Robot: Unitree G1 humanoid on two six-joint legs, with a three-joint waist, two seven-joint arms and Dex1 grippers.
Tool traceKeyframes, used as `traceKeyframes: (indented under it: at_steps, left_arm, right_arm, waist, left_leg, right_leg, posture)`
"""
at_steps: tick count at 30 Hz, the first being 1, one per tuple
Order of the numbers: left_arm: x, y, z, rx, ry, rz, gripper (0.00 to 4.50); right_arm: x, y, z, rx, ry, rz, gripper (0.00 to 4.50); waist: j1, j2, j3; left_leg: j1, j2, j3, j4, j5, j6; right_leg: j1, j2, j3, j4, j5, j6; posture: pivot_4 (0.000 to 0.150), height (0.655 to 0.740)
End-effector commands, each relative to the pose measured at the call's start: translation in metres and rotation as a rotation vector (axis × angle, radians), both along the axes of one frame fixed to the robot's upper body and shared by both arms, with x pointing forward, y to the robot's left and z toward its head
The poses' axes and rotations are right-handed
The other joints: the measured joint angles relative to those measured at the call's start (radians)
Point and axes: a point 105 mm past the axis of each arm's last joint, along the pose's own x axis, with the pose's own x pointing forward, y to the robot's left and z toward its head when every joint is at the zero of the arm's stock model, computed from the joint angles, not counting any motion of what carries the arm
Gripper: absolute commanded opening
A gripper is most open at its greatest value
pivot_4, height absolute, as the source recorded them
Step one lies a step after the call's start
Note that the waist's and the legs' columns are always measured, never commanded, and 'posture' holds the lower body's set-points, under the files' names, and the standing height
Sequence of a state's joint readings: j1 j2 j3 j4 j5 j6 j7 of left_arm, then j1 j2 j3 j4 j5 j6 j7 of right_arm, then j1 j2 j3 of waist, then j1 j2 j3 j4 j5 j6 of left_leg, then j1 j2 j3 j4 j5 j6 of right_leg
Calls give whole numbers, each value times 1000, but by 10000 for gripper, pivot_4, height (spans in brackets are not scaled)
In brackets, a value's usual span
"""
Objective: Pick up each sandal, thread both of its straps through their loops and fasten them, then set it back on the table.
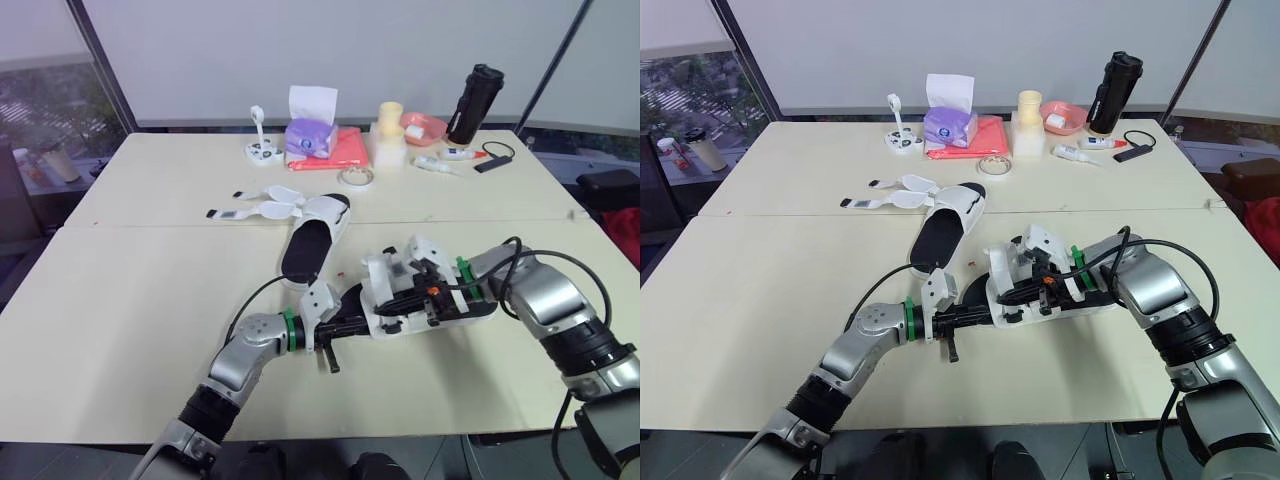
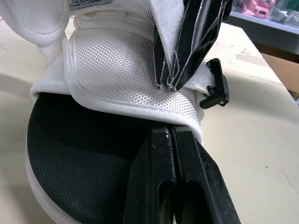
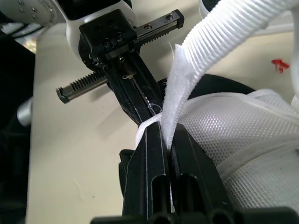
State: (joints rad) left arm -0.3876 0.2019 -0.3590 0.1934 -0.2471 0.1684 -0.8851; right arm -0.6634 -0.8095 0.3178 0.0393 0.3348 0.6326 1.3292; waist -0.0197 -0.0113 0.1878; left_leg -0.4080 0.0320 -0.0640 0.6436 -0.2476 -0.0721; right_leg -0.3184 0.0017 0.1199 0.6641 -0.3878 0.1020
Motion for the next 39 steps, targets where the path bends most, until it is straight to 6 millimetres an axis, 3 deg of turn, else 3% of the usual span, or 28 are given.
traceKeyframes:
  at_steps: [1,4,7,12,16,21,25,28,30,34,39]
  left_arm:
    - [-1,20,-46,141,130,86,221]
    - [-1,20,-46,140,130,88,221]
    - [-1,20,-47,142,131,86,221]
    - [0,20,-47,144,129,83,221]
    - [0,21,-46,149,127,78,221]
    - [1,22,-42,149,116,63,221]
    - [2,23,-39,149,108,55,221]
    - [1,22,-39,153,106,40,221]
    - [1,22,-39,156,106,31,221]
    - [1,19,-37,153,108,10,221]
    - [1,19,-36,164,98,-8,221]
  right_arm:
    - [-9,-3,0,-30,1,38,167]
    - [-20,-1,5,1,42,68,167]
    - [-27,-5,-3,-27,50,71,167]
    - [-24,-7,-4,4,30,13,167]
    - [-21,-7,6,83,6,-46,18138]
    - [-16,-25,42,264,17,-248,43156]
    - [-47,-36,50,341,128,-288,43156]
    - [-73,-31,39,371,225,-287,43156]
    - [-83,-29,21,349,260,-323,43156]
    - [-89,-25,-10,340,288,-404,43156]
    - [-77,-26,-20,362,246,-475,43156]
  waist:
    - [1,0,0]
    - [3,0,0]
    - [7,0,0]
    - [6,0,0]
    - [6,0,0]
    - [3,0,0]
    - [6,-1,0]
    - [5,-1,0]
    - [4,-1,0]
    - [0,-2,0]
    - [0,-2,0]
  left_leg:
    - [0,0,0,0,0,0]
    - [0,0,0,0,0,0]
    - [-1,0,0,-1,0,0]
    - [-1,0,0,-1,0,0]
    - [-1,0,0,-1,0,0]
    - [-1,0,0,0,0,0]
    - [-1,0,0,-1,0,0]
    - [-1,0,0,-6,0,0]
    - [-1,0,1,-7,0,0]
    - [-1,0,2,-6,0,0]
    - [-1,-1,3,-6,0,0]
  right_leg:
    - [0,0,0,0,0,0]
    - [0,0,0,0,0,0]
    - [0,-1,0,0,0,0]
    - [0,-1,0,-1,0,0]
    - [0,0,-1,-1,0,0]
    - [0,0,0,0,0,0]
    - [-1,0,0,0,0,0]
    - [-1,1,0,-2,0,0]
    - [-2,2,1,-1,0,0]
    - [-2,2,3,-1,0,0]
    - [-3,2,4,-1,0,0]
  posture:
    - [1500,7400]
    - [1500,7400]
    - [1500,7400]
    - [1500,7400]
    - [1500,7400]
    - [1500,7400]
    - [1500,7400]
    - [1500,7400]
    - [1500,7400]
    - [1500,7400]
    - [1500,7400]
